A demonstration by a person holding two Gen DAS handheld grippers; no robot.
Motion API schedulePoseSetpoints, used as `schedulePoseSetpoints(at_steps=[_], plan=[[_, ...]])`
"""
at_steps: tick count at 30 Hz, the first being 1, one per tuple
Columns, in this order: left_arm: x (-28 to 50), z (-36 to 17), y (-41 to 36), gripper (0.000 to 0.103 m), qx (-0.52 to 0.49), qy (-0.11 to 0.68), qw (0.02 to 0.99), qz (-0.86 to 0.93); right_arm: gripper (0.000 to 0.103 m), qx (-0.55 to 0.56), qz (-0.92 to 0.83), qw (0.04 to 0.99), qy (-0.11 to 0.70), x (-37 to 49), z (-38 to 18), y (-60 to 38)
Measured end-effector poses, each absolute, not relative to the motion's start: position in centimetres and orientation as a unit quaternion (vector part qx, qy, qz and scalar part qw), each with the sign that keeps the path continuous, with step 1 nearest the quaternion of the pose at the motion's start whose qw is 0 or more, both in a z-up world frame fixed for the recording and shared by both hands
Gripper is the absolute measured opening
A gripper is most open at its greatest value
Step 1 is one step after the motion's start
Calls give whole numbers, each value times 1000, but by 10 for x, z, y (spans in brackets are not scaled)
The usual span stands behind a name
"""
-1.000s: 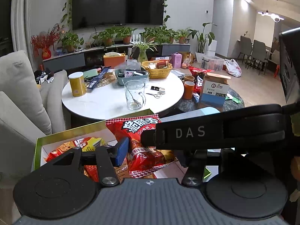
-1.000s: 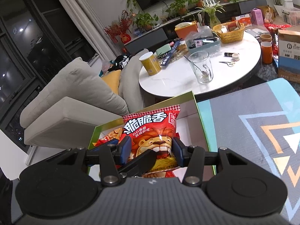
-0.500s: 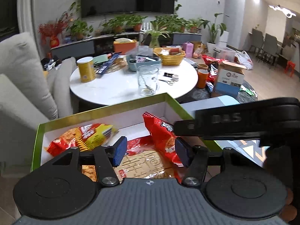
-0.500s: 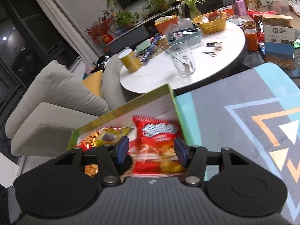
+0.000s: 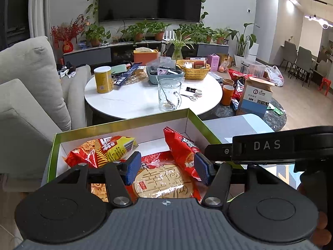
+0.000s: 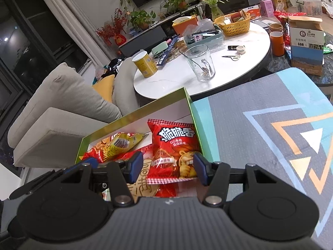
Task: Organize snacks
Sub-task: 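Lower the chip bag into the box and open the right gripper, then move the right gripper to the sliced bread bag on the mat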
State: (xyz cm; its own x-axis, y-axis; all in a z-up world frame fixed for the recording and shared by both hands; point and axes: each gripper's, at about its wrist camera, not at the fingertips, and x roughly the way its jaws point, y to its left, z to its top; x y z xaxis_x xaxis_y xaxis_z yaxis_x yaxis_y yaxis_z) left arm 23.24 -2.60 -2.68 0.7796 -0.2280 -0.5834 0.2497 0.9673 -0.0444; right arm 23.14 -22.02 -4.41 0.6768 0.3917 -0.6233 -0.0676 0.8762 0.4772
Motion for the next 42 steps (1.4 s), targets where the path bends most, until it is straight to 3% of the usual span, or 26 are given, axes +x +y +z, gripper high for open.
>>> schedulePoseSetpoints(at_steps=[20,42], plan=[[158,-8,-26,54,15,299,947,-118,51,189,147,899,366,161,-17,-224],[64,-29,-23,54,16,323,938,-125,51,160,165,887,401,83,-40,-225]])
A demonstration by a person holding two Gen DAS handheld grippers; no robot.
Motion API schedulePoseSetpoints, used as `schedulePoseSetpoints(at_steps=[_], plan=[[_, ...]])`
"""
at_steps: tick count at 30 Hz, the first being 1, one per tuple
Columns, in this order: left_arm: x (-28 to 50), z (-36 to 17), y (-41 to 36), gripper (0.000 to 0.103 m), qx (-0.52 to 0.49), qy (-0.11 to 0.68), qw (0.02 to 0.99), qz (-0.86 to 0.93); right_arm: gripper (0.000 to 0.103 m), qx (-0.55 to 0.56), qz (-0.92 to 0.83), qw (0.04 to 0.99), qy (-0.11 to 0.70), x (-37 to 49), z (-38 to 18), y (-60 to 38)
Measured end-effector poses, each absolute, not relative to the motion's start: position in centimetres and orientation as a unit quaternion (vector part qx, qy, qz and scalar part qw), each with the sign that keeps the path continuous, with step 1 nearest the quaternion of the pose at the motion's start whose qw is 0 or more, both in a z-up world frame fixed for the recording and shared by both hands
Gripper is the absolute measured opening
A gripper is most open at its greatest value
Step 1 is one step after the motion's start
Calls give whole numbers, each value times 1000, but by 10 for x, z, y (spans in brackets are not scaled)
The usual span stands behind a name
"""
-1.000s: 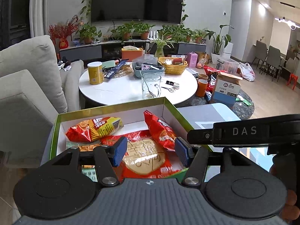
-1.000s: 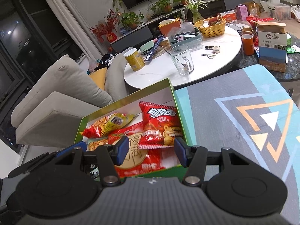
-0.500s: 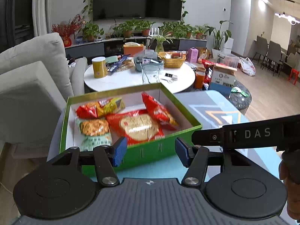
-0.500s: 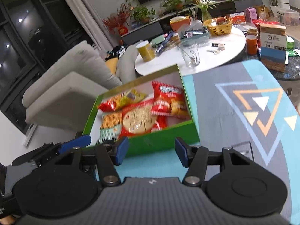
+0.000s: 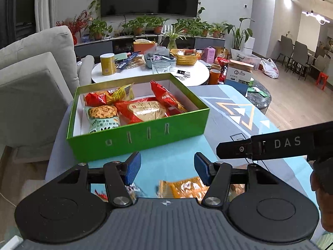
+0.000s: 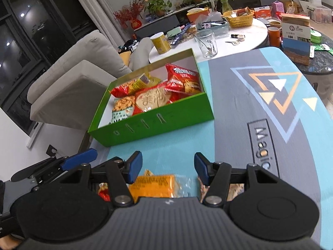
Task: Organize snacks
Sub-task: 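Move the right gripper to the sliced bread bag on the mat, then grasp the clear sliced bread bag with the right gripper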
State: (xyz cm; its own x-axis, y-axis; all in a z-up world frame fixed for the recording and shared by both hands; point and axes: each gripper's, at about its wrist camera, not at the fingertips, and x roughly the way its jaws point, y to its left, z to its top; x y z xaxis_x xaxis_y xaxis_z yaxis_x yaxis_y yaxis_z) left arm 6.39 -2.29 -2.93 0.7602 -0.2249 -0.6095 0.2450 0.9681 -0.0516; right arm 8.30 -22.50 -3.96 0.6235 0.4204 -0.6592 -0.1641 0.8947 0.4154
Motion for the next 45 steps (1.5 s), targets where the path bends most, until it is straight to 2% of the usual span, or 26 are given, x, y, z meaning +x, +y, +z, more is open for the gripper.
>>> schedulePoseSetpoints(at_steps=[10,30,45], plan=[[30,-44,-24,54,14,350,927,-134,51,146,162,889,403,48,-43,-223],[-13,-85,-36,55,10,413,896,-160,53,139,131,862,470,3,-87,-238],[-15,-96,-35,69,-17,422,888,-182,53,129,129,855,486,2,-101,-232]])
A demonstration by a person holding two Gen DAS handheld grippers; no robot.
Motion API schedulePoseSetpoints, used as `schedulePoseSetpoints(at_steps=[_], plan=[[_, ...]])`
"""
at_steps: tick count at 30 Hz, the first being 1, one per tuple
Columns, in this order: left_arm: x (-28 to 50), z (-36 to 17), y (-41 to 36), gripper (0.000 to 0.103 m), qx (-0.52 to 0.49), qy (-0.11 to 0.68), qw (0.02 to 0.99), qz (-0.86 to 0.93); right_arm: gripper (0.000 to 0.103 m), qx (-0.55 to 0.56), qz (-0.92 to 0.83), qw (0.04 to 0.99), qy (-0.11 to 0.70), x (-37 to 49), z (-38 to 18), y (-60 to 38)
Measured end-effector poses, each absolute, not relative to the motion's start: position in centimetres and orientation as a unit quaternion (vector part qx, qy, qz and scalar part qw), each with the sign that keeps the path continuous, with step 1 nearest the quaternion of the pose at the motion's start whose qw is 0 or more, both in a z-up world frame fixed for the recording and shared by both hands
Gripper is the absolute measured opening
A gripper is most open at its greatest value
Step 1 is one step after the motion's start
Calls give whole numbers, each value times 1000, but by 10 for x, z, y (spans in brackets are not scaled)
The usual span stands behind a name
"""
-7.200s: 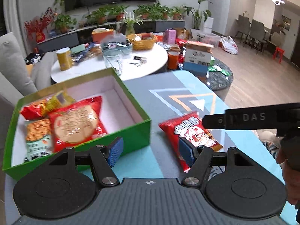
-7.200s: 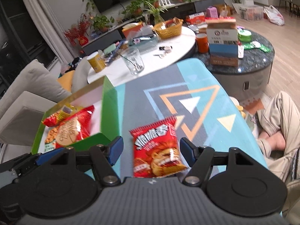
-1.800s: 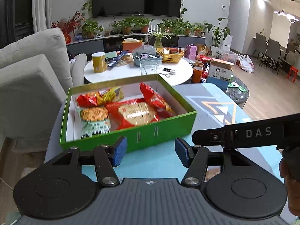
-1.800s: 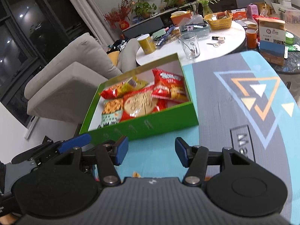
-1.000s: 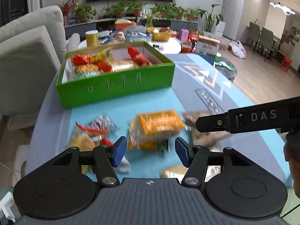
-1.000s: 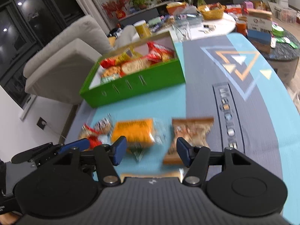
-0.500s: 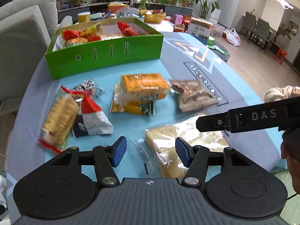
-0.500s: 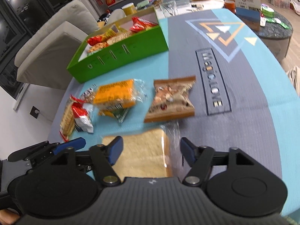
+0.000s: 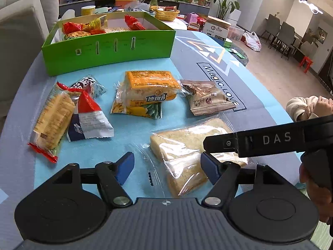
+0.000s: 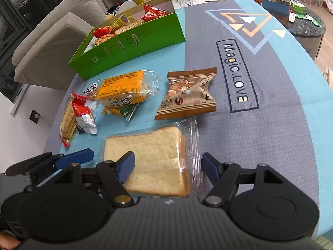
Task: Organize snacks
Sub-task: 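Grasp the clear sliced bread bag with the right gripper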
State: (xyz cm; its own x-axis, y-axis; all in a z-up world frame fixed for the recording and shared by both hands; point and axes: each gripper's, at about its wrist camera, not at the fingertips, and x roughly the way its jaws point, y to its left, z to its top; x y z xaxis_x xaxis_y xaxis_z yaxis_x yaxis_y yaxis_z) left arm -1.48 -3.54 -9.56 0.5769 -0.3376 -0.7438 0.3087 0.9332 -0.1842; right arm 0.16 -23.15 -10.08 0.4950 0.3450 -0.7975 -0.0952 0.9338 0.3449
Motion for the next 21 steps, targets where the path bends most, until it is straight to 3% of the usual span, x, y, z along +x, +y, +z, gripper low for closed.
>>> schedulePoseSetpoints(at_steps=[6,11,14,21], plan=[[-6,-101,-32,70,-53,428,882,-192,53,124,126,858,483,2,-102,-231],[-8,-97,-31,60,-41,410,886,-210,52,123,132,862,475,2,-100,-229],[-11,-91,-33,51,-22,393,893,-220,44,120,140,865,467,0,-95,-226],[-10,-74,-30,50,-25,366,903,-225,41,115,144,878,442,1,-77,-222]])
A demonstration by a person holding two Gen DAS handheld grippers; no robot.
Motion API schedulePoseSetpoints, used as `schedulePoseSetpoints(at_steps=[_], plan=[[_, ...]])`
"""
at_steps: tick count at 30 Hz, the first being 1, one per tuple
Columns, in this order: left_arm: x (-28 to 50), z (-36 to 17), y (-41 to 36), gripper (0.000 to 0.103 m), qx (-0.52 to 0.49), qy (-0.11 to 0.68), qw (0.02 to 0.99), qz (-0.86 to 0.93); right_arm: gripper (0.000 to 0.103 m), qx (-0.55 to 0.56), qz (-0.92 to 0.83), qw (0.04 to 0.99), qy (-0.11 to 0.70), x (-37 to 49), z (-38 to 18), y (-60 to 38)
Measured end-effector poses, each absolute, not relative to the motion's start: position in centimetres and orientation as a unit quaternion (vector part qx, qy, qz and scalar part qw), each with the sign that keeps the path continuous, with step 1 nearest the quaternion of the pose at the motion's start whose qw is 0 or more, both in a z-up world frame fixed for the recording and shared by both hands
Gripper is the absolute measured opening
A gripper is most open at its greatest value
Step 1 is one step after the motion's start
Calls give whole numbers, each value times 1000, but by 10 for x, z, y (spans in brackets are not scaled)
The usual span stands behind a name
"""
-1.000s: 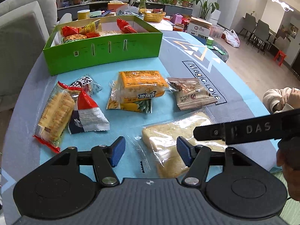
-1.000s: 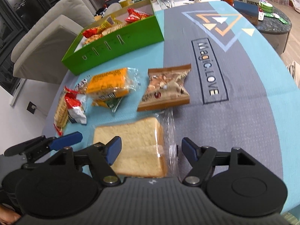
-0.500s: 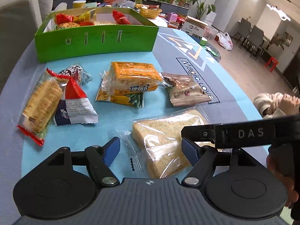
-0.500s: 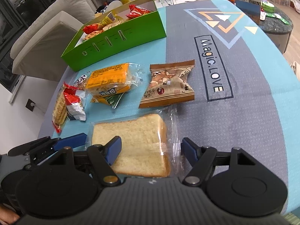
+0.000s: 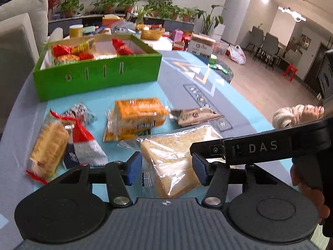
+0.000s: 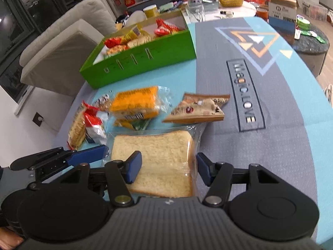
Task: Organize snacks
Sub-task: 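Grasp the clear sliced bread bag with the right gripper, then carry the bread bag into the green box with the right gripper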
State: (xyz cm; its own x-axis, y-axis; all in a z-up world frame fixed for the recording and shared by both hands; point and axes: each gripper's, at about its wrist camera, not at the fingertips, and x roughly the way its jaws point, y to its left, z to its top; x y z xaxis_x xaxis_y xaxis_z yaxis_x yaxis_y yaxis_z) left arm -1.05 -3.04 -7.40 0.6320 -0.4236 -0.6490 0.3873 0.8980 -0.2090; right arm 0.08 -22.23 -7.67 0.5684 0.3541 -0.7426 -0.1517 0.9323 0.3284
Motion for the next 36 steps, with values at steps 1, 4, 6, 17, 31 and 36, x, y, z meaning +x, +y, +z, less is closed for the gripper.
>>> schedulePoseSetpoints(at_steps=[1,4,6,17,31,36], plan=[[-10,-69,-28,50,-27,359,906,-224,41,117,146,880,437,1,-72,-223],[-8,-55,-23,50,-37,336,916,-216,41,128,158,884,421,5,-59,-223],[-5,-47,-19,50,-41,323,921,-214,41,132,164,888,408,8,-50,-221],[24,-11,4,50,-51,270,943,-186,41,117,188,905,364,46,-9,-196],[76,18,25,50,-58,237,958,-152,41,127,201,914,328,98,15,-179],[99,16,34,50,-86,239,957,-142,41,132,200,916,321,119,18,-175]])
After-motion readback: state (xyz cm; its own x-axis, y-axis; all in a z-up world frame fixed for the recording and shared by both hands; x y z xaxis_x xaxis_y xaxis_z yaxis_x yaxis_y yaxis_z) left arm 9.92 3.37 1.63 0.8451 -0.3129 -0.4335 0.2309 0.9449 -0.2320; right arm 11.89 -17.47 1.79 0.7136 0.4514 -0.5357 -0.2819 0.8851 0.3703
